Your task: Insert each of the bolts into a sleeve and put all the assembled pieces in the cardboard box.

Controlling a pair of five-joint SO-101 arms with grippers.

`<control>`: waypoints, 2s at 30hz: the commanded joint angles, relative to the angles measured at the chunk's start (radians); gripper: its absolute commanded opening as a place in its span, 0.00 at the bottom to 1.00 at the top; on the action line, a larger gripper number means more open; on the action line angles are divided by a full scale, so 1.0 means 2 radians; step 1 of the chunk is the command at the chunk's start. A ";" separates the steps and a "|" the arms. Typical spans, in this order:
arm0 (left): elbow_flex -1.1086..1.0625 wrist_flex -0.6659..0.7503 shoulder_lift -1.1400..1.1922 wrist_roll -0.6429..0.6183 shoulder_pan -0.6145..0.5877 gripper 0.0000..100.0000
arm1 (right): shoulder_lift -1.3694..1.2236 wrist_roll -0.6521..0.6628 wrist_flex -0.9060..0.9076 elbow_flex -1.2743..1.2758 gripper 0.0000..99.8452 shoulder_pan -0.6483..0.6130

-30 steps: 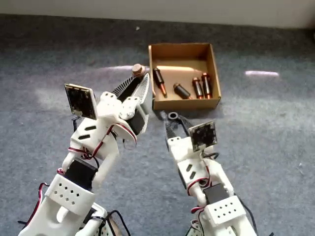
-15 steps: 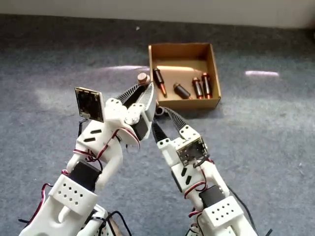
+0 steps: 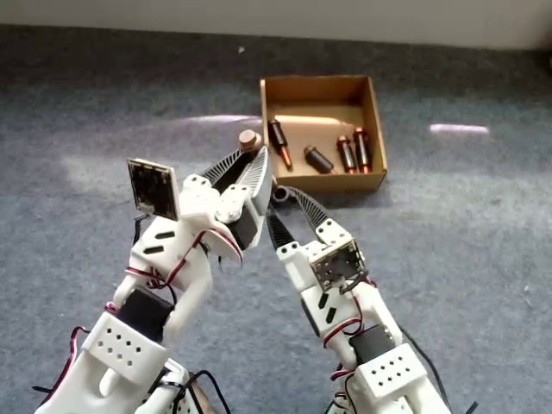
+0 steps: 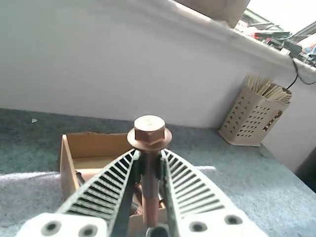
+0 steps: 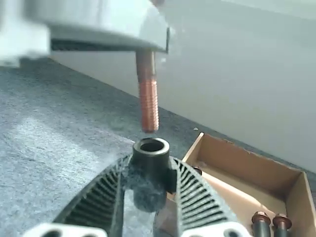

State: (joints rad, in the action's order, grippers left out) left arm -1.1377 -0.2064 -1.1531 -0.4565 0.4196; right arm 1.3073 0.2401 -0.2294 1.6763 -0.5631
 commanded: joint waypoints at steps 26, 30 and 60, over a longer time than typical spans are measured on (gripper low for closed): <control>-0.017 0.010 -0.020 0.026 0.013 0.01 | 0.007 0.006 -0.013 0.049 0.01 0.012; -0.036 0.008 -0.023 0.029 0.040 0.01 | 0.007 0.006 -0.013 0.049 0.01 0.012; -0.069 -0.015 -0.024 0.089 0.058 0.29 | 0.005 0.004 0.012 0.049 0.01 0.056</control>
State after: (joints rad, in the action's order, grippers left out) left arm -1.2881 -0.2401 -1.1960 -0.2862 0.5424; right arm 1.3073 0.2417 -0.2094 1.6763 -0.4864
